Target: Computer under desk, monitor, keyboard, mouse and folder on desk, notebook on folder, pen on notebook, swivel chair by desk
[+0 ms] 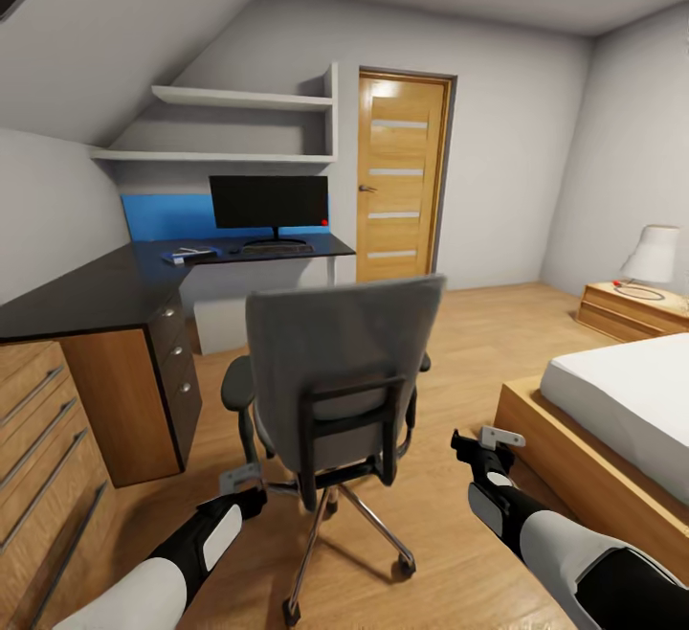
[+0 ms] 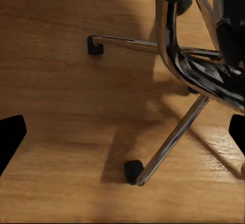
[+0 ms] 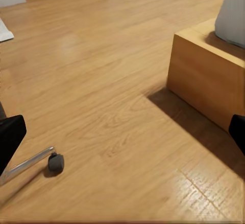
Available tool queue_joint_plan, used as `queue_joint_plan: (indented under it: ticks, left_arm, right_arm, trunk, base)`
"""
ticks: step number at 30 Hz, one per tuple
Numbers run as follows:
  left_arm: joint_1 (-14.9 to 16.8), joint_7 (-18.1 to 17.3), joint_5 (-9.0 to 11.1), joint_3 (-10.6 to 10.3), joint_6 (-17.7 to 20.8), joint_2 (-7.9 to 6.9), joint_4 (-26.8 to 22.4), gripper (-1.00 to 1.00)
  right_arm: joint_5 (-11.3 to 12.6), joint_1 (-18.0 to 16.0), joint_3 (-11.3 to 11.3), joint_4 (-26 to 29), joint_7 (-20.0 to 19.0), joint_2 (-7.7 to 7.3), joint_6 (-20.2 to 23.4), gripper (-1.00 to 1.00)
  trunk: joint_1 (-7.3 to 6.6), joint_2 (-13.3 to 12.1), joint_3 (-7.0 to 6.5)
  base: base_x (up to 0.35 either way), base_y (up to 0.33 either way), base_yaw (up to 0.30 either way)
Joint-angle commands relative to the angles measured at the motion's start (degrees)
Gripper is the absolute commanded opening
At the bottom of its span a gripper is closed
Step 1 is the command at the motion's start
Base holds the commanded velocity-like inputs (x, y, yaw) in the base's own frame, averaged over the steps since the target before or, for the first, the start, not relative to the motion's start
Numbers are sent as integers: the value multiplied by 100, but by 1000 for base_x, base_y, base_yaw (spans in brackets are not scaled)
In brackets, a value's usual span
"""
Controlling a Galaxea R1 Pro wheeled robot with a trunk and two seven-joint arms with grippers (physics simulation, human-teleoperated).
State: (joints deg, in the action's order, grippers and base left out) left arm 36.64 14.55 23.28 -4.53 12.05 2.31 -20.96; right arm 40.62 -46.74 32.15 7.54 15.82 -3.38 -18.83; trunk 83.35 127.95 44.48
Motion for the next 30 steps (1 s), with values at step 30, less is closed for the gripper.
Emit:
queue_joint_plan:
  ticks: [30]
  left_arm:
    - [1, 40, 55, -165, -554, -30, 88, 100]
  right_arm:
    - [-274, -2, 90, -7, 36, 214, -7, 100]
  trunk:
    - [-3, 3, 6]
  base:
    - [-37, -13, 207]
